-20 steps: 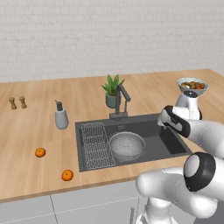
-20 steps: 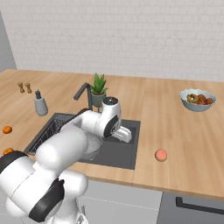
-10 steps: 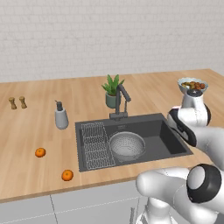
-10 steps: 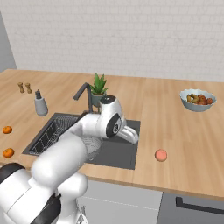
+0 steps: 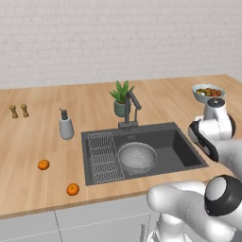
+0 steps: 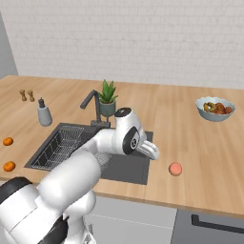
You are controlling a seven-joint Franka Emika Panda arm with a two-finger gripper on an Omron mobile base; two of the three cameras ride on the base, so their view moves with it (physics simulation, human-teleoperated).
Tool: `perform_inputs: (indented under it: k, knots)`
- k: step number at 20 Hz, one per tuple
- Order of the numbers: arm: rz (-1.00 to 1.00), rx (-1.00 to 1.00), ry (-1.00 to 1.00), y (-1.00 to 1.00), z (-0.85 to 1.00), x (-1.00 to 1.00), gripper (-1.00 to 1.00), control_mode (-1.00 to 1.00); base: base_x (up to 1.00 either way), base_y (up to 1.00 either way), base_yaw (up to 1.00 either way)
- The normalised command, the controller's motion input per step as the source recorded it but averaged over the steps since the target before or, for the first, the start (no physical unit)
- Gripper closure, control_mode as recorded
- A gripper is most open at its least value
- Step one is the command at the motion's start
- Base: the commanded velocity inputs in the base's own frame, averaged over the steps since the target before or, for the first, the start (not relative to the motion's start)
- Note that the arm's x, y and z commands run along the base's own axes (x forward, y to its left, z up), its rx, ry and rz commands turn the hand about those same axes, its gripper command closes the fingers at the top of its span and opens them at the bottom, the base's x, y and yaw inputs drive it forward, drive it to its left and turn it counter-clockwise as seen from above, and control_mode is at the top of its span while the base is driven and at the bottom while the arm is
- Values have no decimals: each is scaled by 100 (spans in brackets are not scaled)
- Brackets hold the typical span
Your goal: Put the colander in the sink, put the tangerine, tangerine, peach in the colander, and turn on the sink faucet and pour water over the colander.
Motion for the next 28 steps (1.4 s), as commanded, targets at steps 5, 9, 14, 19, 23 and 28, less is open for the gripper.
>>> perform_inputs:
  k: [5,9,14,19,23,28]
  knots:
    - [-9,0,0,-66,0,16,-100,-100,0,0,0]
    - [-4,0,1,-52,0,17,-100,-100,0,0,0]
    - [-1,12,6,-47,0,0,-100,-100,0,0,0]
    - [0,11,-1,-30,-17,1,-100,-100,0,0,0]
    - [0,14,0,-23,-16,18,-100,-100,0,0,0]
    - [0,3,0,-2,-25,12,-100,-100,0,0,0]
